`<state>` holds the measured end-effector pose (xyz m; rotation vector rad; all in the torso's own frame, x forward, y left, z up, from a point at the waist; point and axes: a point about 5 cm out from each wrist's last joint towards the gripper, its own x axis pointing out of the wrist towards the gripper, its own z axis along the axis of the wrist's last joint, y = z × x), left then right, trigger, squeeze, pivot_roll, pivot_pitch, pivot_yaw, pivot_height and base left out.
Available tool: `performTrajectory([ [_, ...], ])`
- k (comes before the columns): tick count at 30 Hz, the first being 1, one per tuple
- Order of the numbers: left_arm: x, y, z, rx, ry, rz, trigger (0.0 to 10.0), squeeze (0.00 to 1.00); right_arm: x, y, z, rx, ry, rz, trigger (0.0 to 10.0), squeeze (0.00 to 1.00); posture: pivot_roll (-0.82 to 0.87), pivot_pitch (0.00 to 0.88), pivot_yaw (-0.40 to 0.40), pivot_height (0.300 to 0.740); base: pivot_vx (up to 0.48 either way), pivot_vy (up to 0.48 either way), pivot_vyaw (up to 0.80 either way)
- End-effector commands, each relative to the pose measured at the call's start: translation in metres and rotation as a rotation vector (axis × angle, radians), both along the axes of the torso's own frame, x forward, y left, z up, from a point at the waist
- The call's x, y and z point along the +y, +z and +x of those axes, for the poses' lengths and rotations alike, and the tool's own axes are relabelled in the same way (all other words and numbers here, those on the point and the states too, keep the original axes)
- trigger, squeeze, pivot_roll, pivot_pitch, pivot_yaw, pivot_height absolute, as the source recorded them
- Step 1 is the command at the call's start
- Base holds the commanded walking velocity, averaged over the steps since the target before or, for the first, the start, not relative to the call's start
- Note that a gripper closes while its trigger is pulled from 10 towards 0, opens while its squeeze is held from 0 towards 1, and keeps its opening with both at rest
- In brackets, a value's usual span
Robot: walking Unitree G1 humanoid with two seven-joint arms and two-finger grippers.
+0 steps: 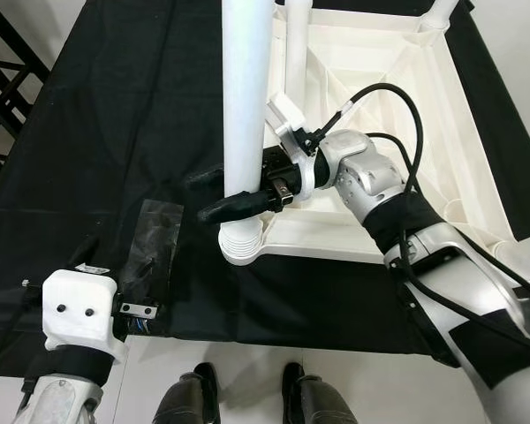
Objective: Building children table
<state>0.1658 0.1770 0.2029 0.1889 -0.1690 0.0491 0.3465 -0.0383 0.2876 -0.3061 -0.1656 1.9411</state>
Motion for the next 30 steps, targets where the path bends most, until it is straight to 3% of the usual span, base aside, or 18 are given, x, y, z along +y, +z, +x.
performTrajectory([
  [1, 0.001, -0.002, -0.003, 0.022, 0.008, 0.015, 10.0, 0.00, -0.001, -0.051, -0.002, 0.025, -0.005, -0.199, 10.0, 0.00, 0.15, 0.395, -0.074, 0.740, 0.000, 0.000, 0.00],
  [7, 0.001, -0.002, -0.002, 0.021, 0.008, 0.017, 10.0, 0.00, -0.003, -0.060, -0.006, -0.015, 0.012, -0.200, 10.0, 0.00, 0.15, 0.396, -0.073, 0.740, 0.000, 0.000, 0.00],
  [13, 0.002, -0.002, 0.001, 0.019, 0.004, 0.018, 10.0, 0.00, -0.010, -0.079, -0.013, 0.060, 0.007, -0.111, 10.0, 0.00, 0.13, 0.394, -0.065, 0.740, 0.000, 0.000, 0.00],
  [21, 0.003, -0.003, 0.003, 0.019, 0.003, 0.020, 10.0, 0.00, -0.013, -0.085, -0.011, 0.115, -0.037, -0.080, 10.0, 0.00, 0.13, 0.390, -0.064, 0.740, 0.000, 0.000, 0.00],
  [30, 0.002, -0.003, 0.006, 0.018, 0.000, 0.019, 10.0, 0.00, -0.016, -0.094, -0.008, 0.060, -0.153, -0.150, 10.0, 0.00, 0.11, 0.386, -0.059, 0.740, 0.000, 0.000, 0.00],
])
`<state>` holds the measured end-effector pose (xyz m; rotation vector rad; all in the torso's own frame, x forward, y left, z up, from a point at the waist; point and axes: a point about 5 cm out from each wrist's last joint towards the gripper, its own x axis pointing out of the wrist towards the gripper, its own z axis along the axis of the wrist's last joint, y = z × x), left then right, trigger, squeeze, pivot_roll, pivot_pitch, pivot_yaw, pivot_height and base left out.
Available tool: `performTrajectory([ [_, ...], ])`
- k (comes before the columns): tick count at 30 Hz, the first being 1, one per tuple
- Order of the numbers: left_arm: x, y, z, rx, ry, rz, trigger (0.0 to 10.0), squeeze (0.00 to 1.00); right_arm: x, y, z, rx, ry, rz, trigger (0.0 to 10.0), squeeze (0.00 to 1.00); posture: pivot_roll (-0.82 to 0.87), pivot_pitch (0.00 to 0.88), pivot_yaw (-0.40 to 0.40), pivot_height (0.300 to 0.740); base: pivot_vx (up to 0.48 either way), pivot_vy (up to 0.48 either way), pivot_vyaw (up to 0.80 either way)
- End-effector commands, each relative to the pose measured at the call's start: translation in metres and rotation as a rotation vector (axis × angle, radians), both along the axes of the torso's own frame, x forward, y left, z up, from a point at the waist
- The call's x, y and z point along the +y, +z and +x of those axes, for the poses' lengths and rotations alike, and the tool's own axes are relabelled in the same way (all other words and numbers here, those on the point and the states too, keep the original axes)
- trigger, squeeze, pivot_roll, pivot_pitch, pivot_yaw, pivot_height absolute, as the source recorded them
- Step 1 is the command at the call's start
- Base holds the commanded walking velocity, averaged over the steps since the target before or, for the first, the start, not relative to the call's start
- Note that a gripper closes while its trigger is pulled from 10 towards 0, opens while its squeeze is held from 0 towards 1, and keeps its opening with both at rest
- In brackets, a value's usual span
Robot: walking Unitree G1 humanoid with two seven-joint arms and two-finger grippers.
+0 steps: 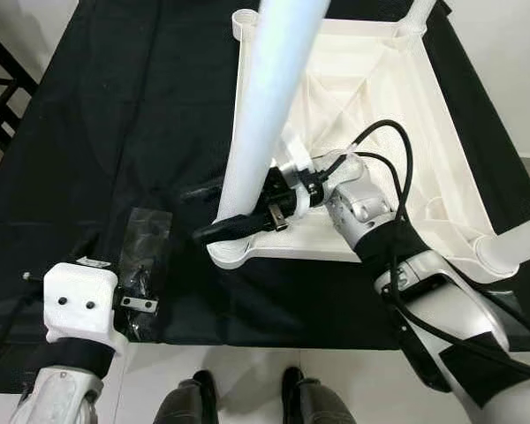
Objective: Building children table
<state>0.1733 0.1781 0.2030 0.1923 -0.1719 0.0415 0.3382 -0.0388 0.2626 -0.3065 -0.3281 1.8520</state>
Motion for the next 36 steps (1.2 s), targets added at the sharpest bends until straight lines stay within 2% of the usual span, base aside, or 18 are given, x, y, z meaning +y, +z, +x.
performTrajectory([
  [1, 0.001, -0.004, -0.001, 0.020, 0.006, 0.013, 10.0, 0.00, -0.015, -0.068, 0.002, 0.170, -0.126, -0.278, 10.0, 0.00, 0.11, 0.385, -0.057, 0.740, 0.000, 0.000, 0.00],
  [4, 0.002, -0.004, 0.000, 0.019, 0.004, 0.012, 10.0, 0.00, -0.013, -0.066, 0.004, 0.168, -0.161, -0.291, 10.0, 0.00, 0.11, 0.384, -0.057, 0.740, 0.000, 0.000, 0.00],
  [9, 0.002, -0.004, 0.002, 0.016, 0.004, 0.012, 10.0, 0.00, -0.008, -0.064, 0.013, 0.251, -0.248, -0.334, 10.0, 0.00, 0.11, 0.379, -0.061, 0.740, 0.000, 0.000, 0.00],
  [14, 0.001, -0.004, 0.001, 0.014, 0.005, 0.012, 10.0, 0.00, -0.008, -0.065, 0.020, 0.318, -0.342, -0.310, 10.0, 0.00, 0.11, 0.382, -0.063, 0.740, 0.000, 0.000, 0.00],
  [16, 0.001, -0.003, 0.001, 0.013, 0.005, 0.011, 10.0, 0.00, -0.009, -0.067, 0.024, 0.348, -0.396, -0.270, 10.0, 0.00, 0.11, 0.384, -0.062, 0.740, 0.000, 0.000, 0.00],
  [24, 0.002, -0.003, 0.002, 0.014, 0.005, 0.012, 10.0, 0.00, -0.010, -0.076, 0.018, 0.329, -0.429, -0.248, 10.0, 0.00, 0.11, 0.384, -0.058, 0.740, 0.000, 0.000, 0.00],
  [36, 0.002, -0.005, 0.004, 0.015, 0.002, 0.014, 10.0, 0.00, -0.012, -0.075, 0.015, 0.276, -0.440, -0.271, 10.0, 0.00, 0.10, 0.364, -0.052, 0.740, 0.000, 0.000, 0.00],
])
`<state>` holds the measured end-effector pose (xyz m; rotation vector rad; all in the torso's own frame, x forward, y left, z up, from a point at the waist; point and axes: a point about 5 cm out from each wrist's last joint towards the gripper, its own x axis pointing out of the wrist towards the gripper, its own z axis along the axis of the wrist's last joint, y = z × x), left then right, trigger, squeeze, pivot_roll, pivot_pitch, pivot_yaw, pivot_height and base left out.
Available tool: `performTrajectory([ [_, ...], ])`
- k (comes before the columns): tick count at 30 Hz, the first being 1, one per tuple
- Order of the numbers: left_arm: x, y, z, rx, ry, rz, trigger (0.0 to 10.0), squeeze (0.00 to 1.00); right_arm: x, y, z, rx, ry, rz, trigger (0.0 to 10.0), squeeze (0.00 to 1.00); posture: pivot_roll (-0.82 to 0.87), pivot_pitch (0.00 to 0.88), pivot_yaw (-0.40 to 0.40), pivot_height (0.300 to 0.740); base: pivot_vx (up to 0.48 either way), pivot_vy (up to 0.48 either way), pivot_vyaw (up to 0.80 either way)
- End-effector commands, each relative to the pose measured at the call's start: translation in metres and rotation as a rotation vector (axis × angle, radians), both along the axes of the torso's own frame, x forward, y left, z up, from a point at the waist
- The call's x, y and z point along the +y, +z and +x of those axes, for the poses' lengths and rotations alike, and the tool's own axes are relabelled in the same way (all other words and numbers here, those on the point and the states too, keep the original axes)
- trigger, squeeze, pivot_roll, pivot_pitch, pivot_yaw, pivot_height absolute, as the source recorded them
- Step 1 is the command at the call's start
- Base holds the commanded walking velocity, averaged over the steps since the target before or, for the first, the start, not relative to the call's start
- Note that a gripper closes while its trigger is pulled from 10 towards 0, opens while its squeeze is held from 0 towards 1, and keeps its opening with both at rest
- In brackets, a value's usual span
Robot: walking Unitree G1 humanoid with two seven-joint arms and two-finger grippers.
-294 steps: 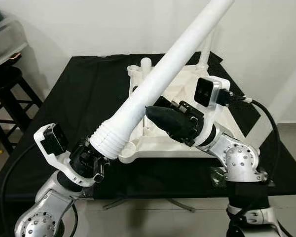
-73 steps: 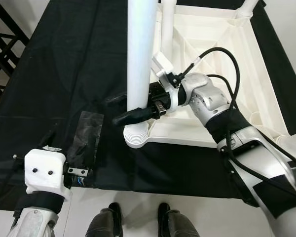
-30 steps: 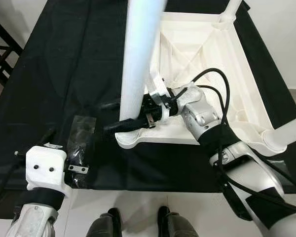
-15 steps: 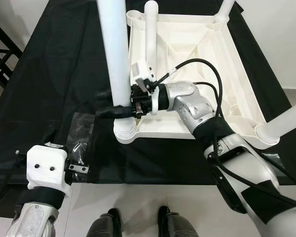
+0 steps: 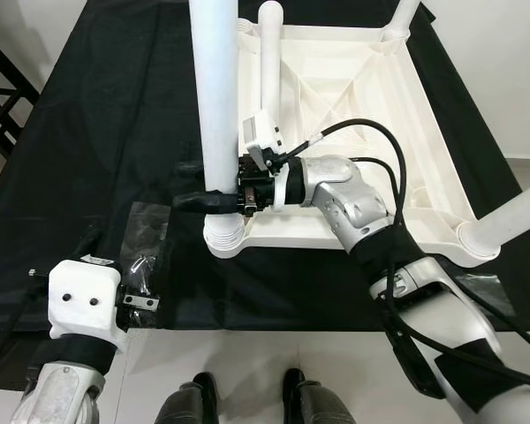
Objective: Building children table
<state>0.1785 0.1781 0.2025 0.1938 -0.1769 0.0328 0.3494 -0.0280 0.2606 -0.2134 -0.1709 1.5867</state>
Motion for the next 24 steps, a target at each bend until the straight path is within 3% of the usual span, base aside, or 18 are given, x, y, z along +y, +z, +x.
performTrajectory([
  [1, 0.0015, -0.0046, -0.0015, 0.018, 0.011, 0.013, 10.0, 0.00, -0.0225, -0.0717, 0.0042, 0.148, -0.142, -0.266, 10.0, 0.00, 0.10, 0.360, -0.052, 0.740, 0.000, 0.000, 0.00],
  [9, 0.0009, -0.0050, -0.0020, 0.018, 0.010, 0.015, 10.0, 0.00, -0.0200, -0.0665, 0.0011, 0.092, -0.111, -0.303, 10.0, 0.00, 0.10, 0.354, -0.053, 0.740, 0.000, 0.000, 0.00],
  [24, 0.0008, -0.0044, -0.0020, 0.013, 0.008, 0.018, 10.0, 0.00, -0.0209, -0.0759, -0.0019, 0.157, -0.167, -0.293, 10.0, 0.00, 0.10, 0.360, -0.056, 0.740, 0.000, 0.000, 0.00],
])
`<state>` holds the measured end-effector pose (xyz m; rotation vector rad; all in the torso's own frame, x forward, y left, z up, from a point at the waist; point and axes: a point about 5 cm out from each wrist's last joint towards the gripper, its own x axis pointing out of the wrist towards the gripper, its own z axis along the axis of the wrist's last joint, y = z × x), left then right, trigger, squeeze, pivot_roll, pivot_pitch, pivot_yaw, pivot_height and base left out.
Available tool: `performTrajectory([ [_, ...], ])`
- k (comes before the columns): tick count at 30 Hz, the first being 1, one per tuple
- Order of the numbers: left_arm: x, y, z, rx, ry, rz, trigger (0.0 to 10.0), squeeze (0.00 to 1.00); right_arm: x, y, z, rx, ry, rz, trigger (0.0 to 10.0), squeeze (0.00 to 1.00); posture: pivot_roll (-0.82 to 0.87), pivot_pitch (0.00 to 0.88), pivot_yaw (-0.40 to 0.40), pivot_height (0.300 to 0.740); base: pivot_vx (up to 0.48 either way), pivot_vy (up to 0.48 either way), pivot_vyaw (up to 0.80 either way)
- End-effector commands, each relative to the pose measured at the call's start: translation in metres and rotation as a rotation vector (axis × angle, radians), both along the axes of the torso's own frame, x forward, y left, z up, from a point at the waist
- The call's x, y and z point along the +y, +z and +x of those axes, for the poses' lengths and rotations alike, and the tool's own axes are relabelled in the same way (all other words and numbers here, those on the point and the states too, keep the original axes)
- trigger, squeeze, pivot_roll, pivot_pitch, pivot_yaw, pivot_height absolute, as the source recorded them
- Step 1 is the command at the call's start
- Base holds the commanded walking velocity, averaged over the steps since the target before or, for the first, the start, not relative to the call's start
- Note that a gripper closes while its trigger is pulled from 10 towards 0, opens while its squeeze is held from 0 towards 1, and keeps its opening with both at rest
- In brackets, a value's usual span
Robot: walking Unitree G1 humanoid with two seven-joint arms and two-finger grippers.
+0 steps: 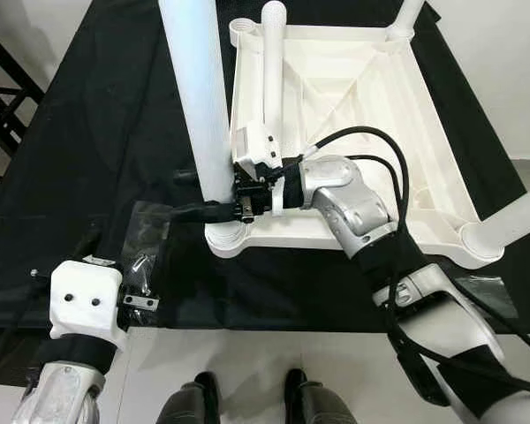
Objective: Building children table
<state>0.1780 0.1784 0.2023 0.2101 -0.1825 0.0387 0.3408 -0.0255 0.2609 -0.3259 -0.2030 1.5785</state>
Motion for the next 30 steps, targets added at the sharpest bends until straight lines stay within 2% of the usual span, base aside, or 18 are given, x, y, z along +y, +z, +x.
performTrajectory([
  [1, 0.000, -0.004, -0.002, 0.019, 0.002, 0.002, 10.0, 0.00, -0.023, -0.076, 0.007, 0.245, -0.179, -0.236, 10.0, 0.00, 0.10, 0.360, -0.056, 0.740, 0.000, 0.000, 0.00],
  [4, 0.001, -0.004, -0.002, 0.017, 0.002, 0.001, 10.0, 0.00, -0.026, -0.078, 0.007, 0.274, -0.245, -0.214, 10.0, 0.00, 0.10, 0.359, -0.062, 0.740, 0.000, 0.000, 0.00],
  [5, 0.003, -0.002, -0.002, 0.008, 0.015, -0.019, 10.0, 0.00, -0.023, -0.083, 0.004, 0.317, -0.363, -0.159, 10.0, 0.00, 0.10, 0.356, -0.079, 0.740, 0.000, 0.000, 0.00],
  [6, 0.003, -0.002, -0.002, 0.008, 0.015, -0.019, 10.0, 0.00, -0.023, -0.083, 0.004, 0.317, -0.363, -0.159, 10.0, 0.00, 0.10, 0.356, -0.079, 0.740, 0.000, 0.000, 0.00],
  [7, 0.009, 0.002, -0.002, -0.010, 0.038, -0.034, 10.0, 0.00, -0.019, -0.092, -0.004, 0.351, -0.627, -0.067, 10.0, 0.00, 0.10, 0.353, -0.081, 0.740, 0.000, 0.000, 0.00],
  [8, 0.009, 0.002, -0.002, -0.010, 0.038, -0.034, 10.0, 0.00, -0.019, -0.092, -0.004, 0.351, -0.627, -0.067, 10.0, 0.00, 0.10, 0.353, -0.081, 0.740, 0.000, 0.000, 0.00],
  [9, 0.015, 0.006, -0.002, -0.027, 0.063, -0.047, 10.0, 0.00, -0.022, -0.101, -0.018, 0.369, -0.836, -0.020, 10.0, 0.00, 0.11, 0.346, -0.086, 0.740, 0.000, 0.000, 0.00],
  [10, 0.015, 0.006, -0.002, -0.027, 0.063, -0.047, 10.0, 0.00, -0.022, -0.101, -0.018, 0.369, -0.836, -0.020, 10.0, 0.00, 0.11, 0.346, -0.086, 0.740, 0.000, 0.000, 0.00],
  [11, 0.033, 0.020, 0.001, -0.080, 0.111, -0.044, 10.0, 0.00, -0.015, -0.116, -0.050, 0.401, -0.965, 0.025, 10.0, 0.00, 0.13, 0.338, -0.056, 0.740, 0.000, 0.000, 0.00],
  [13, 0.033, 0.020, 0.001, -0.080, 0.111, -0.044, 10.0, 0.00, -0.015, -0.116, -0.050, 0.401, -0.965, 0.025, 10.0, 0.00, 0.13, 0.338, -0.056, 0.740, 0.000, 0.000, 0.00],
  [14, 0.041, 0.028, 0.003, -0.105, 0.127, -0.033, 10.0, 0.00, -0.007, -0.117, -0.056, 0.396, -0.944, 0.041, 10.0, 0.00, 0.13, 0.333, -0.052, 0.740, 0.000, 0.000, 0.00],
  [16, 0.041, 0.028, 0.003, -0.105, 0.127, -0.033, 10.0, 0.00, -0.007, -0.117, -0.056, 0.396, -0.944, 0.041, 10.0, 0.00, 0.13, 0.333, -0.052, 0.740, 0.000, 0.000, 0.00],
  [18, 0.050, 0.038, 0.006, -0.138, 0.138, -0.009, 10.0, 0.00, 0.005, -0.116, -0.054, 0.376, -0.917, 0.059, 10.0, 0.00, 0.12, 0.315, -0.047, 0.740, 0.000, 0.000, 0.00],
  [25, 0.051, 0.051, 0.019, -0.189, 0.096, -0.005, 10.0, 0.00, 0.020, -0.112, -0.046, 0.335, -0.842, 0.046, 10.0, 0.00, 0.11, 0.290, -0.041, 0.740, 0.000, 0.000, 0.00],
  [27, 0.051, 0.052, 0.020, -0.193, 0.090, -0.008, 10.0, 0.00, 0.020, -0.109, -0.048, 0.330, -0.856, 0.046, 10.0, 0.00, 0.11, 0.290, -0.041, 0.740, 0.000, 0.000, 0.00],
  [29, 0.050, 0.053, 0.023, -0.191, 0.070, -0.026, 10.0, 0.00, 0.025, -0.094, -0.049, 0.309, -0.773, 0.077, 10.0, 0.00, 0.11, 0.285, -0.038, 0.740, 0.000, 0.000, 0.00],
  [30, 0.050, 0.054, 0.024, -0.188, 0.062, -0.033, 10.0, 0.00, 0.026, -0.085, -0.049, 0.300, -0.690, 0.091, 10.0, 0.00, 0.10, 0.283, -0.035, 0.740, 0.000, 0.000, 0.00],
])
